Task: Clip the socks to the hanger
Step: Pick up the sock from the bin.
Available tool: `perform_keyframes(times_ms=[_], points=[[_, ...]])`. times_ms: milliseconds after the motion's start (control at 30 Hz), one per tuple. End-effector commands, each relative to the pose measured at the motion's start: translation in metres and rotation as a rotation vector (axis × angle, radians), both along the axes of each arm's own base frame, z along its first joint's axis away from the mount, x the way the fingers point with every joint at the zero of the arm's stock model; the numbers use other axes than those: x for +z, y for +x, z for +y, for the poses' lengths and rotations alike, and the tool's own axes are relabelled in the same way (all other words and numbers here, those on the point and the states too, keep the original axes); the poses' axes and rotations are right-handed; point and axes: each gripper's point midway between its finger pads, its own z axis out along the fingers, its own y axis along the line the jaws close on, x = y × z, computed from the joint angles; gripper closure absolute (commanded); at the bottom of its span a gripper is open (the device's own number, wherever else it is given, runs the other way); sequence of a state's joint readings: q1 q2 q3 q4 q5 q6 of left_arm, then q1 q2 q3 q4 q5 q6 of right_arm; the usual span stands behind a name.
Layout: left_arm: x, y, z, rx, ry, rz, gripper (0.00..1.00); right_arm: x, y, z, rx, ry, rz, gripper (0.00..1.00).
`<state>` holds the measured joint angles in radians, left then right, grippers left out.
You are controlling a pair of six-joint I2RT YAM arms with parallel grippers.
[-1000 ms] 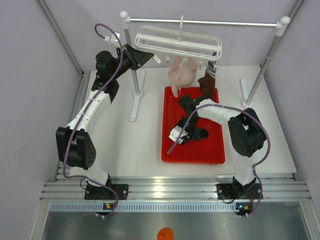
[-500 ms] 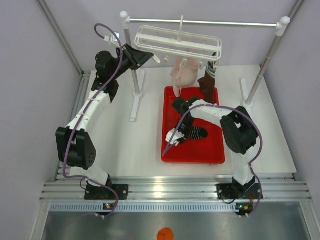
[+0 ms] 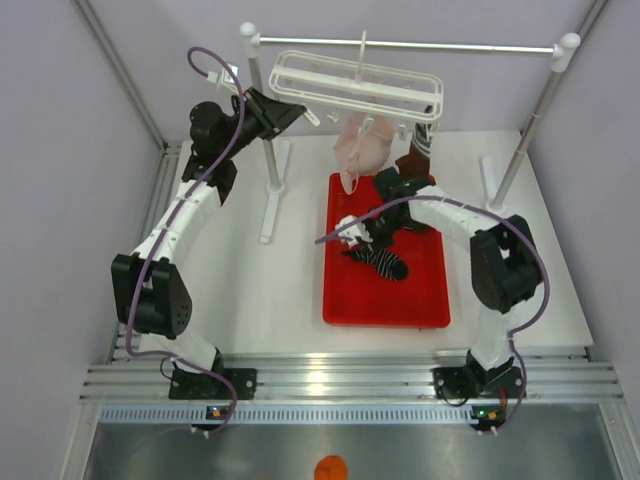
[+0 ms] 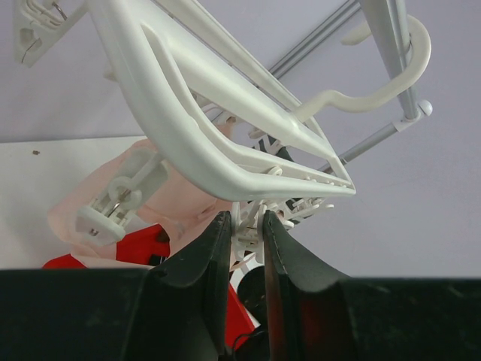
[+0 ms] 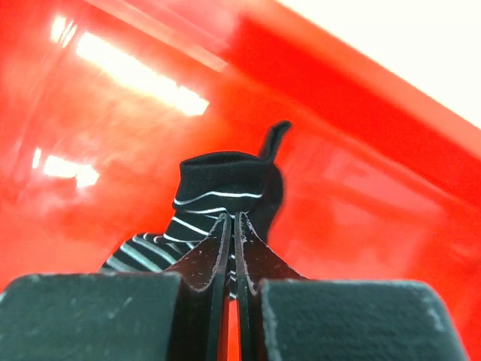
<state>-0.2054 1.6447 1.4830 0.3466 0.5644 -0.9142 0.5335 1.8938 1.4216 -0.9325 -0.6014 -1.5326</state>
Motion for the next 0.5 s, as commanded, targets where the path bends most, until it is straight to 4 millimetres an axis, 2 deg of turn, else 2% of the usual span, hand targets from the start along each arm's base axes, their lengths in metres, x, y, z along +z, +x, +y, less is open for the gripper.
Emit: perform_keyframes(times_ms=[0,67,100,133,267,300,367,400,433,467], points=[[0.018,-0.007,0.001,-0.011,-0.012,-0.073,1.0,0.075,0.014,0.028,-0.122,0.284,0.002,1.0],[0.018,-0.007,0.001,-0.012,-0.012,-0.075,1.0,0.089,0.012,0.027,-0.179,0.341,0.034,1.0],[0.018,-0.007,0.001,-0.012,-0.012,-0.075,1.0,0.099,0.019,0.03,-0.196,0.387,0.011,1.0],[0.018,-0.007,0.001,-0.014,-0.011,-0.075,1.0,0.108,0.016,0.031,-0.21,0.423,0.021,1.0],[0.018,-0.007,0.0,-0.015,-0.012,-0.074,1.0,0.14,0.028,0.031,-0.338,0.539,0.076,1.0],[0.019,-0.007,0.0,-0.017,-0.013,-0.077,1.0,0.152,0.036,0.035,-0.346,0.585,0.046,1.0],[0.018,-0.007,0.001,-0.017,-0.012,-0.076,1.0,0.169,0.038,0.036,-0.428,0.635,0.106,1.0],[0.018,-0.007,0.0,-0.018,-0.012,-0.074,1.0,0.185,0.049,0.04,-0.442,0.691,0.069,1.0],[0.018,-0.007,0.001,-0.018,-0.011,-0.074,1.0,0.192,0.053,0.042,-0.469,0.714,0.079,1.0],[0.017,-0.007,0.0,-0.02,-0.011,-0.074,1.0,0.2,0.055,0.045,-0.526,0.741,0.137,1.0]])
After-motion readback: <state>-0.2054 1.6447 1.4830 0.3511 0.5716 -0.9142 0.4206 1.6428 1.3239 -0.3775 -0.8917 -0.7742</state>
